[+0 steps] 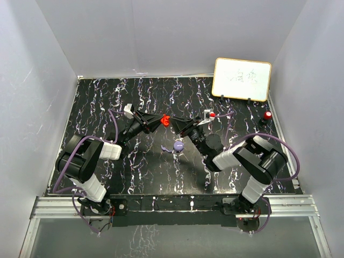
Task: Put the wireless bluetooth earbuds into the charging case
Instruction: Pick up the earbud from the center of the board.
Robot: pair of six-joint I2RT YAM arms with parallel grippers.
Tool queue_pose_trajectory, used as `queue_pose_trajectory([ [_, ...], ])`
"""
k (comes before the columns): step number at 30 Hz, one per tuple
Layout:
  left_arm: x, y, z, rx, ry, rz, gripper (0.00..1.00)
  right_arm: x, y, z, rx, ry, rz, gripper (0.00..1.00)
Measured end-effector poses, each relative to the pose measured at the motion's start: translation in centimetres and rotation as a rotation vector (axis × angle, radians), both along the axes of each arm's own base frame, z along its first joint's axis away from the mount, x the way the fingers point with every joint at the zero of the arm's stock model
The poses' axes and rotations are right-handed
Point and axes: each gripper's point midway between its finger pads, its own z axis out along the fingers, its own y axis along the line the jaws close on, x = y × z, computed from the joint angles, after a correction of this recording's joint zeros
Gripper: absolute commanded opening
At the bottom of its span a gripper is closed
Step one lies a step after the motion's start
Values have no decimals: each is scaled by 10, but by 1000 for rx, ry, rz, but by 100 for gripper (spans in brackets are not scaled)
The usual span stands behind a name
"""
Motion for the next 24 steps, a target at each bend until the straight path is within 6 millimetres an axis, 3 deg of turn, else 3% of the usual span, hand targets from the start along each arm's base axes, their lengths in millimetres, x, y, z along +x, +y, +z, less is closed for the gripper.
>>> queue_pose_trajectory([
  [11,0,0,0,0,0,0,0,0,-4,2,4,-3,9,43],
  [24,2,-1,4,-4,-11,0,0,-6,4,-3,5,13,69,42],
])
